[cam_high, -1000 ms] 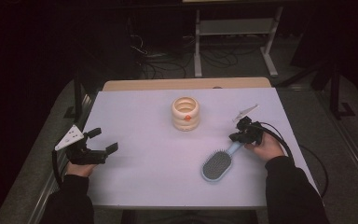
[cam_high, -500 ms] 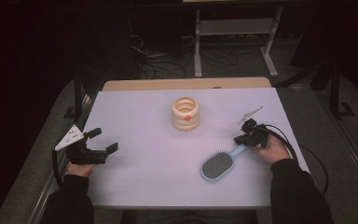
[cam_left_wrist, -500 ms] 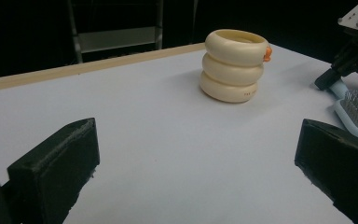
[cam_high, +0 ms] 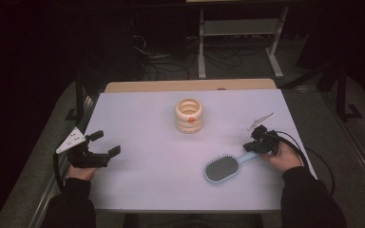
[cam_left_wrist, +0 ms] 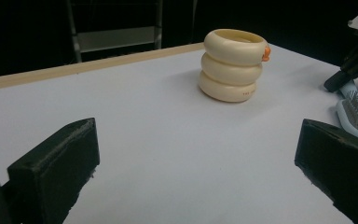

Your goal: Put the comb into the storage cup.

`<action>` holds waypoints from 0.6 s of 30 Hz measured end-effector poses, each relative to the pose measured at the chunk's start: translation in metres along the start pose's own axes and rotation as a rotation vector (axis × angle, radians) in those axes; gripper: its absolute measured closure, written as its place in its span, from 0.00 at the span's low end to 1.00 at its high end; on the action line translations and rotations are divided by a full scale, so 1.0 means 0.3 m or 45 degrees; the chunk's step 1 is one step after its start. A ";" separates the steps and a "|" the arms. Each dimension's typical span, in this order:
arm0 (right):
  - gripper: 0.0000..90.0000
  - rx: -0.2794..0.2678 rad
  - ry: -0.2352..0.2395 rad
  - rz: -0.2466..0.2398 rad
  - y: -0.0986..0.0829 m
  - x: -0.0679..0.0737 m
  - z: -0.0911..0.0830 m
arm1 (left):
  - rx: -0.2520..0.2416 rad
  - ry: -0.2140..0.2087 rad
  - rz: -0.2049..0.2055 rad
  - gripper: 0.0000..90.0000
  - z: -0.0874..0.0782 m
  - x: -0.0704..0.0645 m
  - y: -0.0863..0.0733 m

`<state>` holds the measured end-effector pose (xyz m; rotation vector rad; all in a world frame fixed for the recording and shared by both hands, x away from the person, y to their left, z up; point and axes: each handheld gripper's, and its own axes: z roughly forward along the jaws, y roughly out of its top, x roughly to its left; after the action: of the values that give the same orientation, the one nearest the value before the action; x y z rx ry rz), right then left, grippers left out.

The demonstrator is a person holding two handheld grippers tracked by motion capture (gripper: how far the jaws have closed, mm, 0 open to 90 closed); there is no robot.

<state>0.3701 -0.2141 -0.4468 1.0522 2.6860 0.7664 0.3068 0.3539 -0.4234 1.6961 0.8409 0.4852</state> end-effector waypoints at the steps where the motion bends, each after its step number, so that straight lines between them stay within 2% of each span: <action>1: 0.99 -0.002 0.000 0.002 -0.005 0.001 -0.002 | -0.001 0.000 -0.001 0.00 0.000 0.000 0.000; 18: 0.99 -0.032 -0.001 0.015 -0.056 0.020 -0.037 | -0.004 0.002 -0.002 0.00 -0.001 -0.002 0.000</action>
<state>0.3523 -0.2249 -0.4457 1.0637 2.6647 0.7991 0.3061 0.3536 -0.4234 1.6926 0.8420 0.4866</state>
